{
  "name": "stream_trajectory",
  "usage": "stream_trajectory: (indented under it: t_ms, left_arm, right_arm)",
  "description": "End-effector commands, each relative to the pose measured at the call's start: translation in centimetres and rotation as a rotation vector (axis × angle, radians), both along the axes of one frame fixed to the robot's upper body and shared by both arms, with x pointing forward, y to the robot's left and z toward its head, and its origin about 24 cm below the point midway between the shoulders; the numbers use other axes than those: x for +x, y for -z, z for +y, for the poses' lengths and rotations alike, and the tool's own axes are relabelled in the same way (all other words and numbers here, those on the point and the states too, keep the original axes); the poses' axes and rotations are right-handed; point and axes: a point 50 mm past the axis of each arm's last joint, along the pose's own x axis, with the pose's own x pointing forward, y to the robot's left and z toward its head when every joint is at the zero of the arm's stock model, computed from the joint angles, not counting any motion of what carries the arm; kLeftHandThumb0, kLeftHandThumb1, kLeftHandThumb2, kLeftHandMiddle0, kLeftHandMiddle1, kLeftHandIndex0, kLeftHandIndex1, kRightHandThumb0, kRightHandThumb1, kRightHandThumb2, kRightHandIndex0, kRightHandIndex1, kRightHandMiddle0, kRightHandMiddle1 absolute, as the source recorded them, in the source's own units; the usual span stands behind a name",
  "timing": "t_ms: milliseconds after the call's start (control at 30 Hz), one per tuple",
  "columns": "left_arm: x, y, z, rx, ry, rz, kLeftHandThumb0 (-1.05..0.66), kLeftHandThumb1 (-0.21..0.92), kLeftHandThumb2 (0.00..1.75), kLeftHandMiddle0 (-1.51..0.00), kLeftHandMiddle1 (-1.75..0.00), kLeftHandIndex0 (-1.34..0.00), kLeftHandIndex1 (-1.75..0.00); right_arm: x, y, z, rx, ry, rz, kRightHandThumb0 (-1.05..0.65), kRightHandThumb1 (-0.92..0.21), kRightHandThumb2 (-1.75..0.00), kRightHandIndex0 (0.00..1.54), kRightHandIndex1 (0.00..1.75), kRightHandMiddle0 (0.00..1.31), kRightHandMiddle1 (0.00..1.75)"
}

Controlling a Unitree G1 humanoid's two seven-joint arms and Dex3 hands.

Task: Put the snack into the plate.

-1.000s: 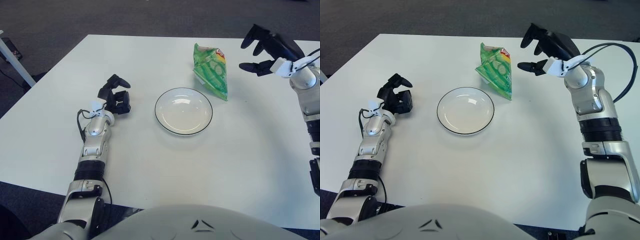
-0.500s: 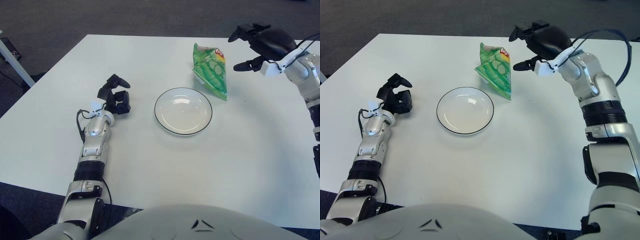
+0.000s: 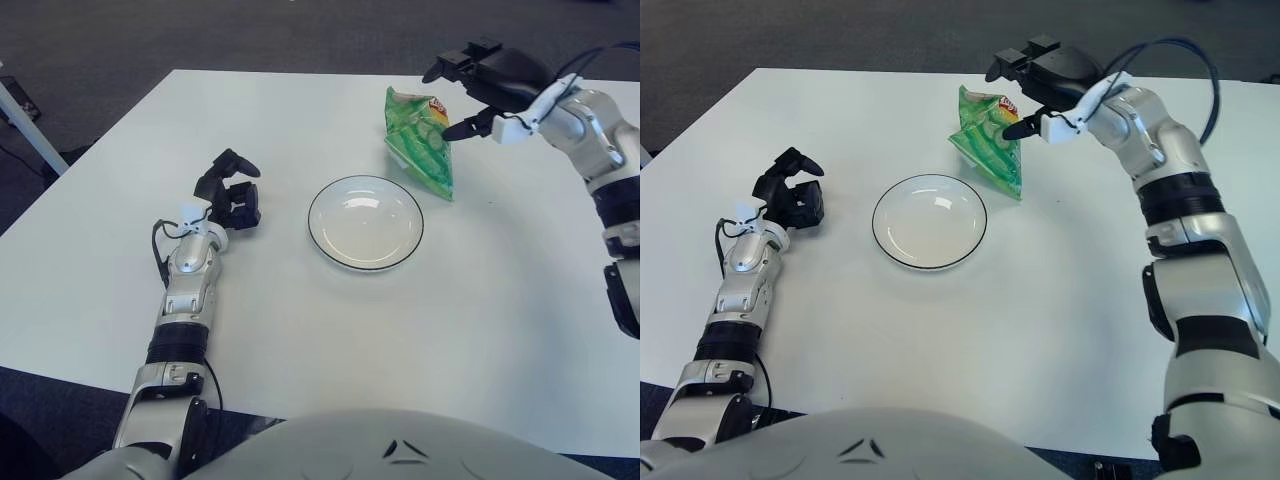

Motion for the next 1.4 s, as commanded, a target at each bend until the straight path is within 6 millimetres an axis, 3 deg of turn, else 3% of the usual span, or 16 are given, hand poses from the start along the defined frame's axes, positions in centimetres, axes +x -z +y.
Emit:
stream_trajectory:
  t_ms: [0, 500, 800, 1367]
  left_arm:
    - [-3.1, 5.6, -0.9, -0.082, -0.023, 0.203, -0.46, 0.38, 1.23, -1.2, -1.75, -0.56, -1.75]
    - [-3.3, 5.4, -0.9, -0.082, -0.022, 0.191, -0.46, 0.38, 1.24, -1.2, -1.75, -0.56, -1.75]
    - [-3.4, 5.4, -0.9, -0.072, -0.026, 0.191, -0.46, 0.38, 1.24, -1.21, -1.75, -0.57, -1.75]
    - [-3.6, 5.2, -0.8, -0.074, -0.041, 0.197, -0.45, 0.41, 1.2, -1.2, -1.75, -0.54, -1.75]
  right_arm:
    - [0.3, -0.2, 0.7, -0.026, -0.02, 0.006, -0.95, -0.92, -0.56, 0.0, 0.32, 0.0, 0.7]
    - [1.8, 1.2, 3.9, -0.024, -0.042, 0.075, -1.0, -0.92, -0.61, 0.0, 0.16, 0.0, 0.61]
    - [2.1, 2.0, 4.8, -0.001, -0.053, 0.082, -1.04, -0.92, -0.65, 0.0, 0.01, 0.0, 0.6]
    - [2.7, 5.8, 3.7, 0.067, 0.041, 0.154, -1.05, -0.92, -0.77, 0.0, 0.0, 0.0, 0.63]
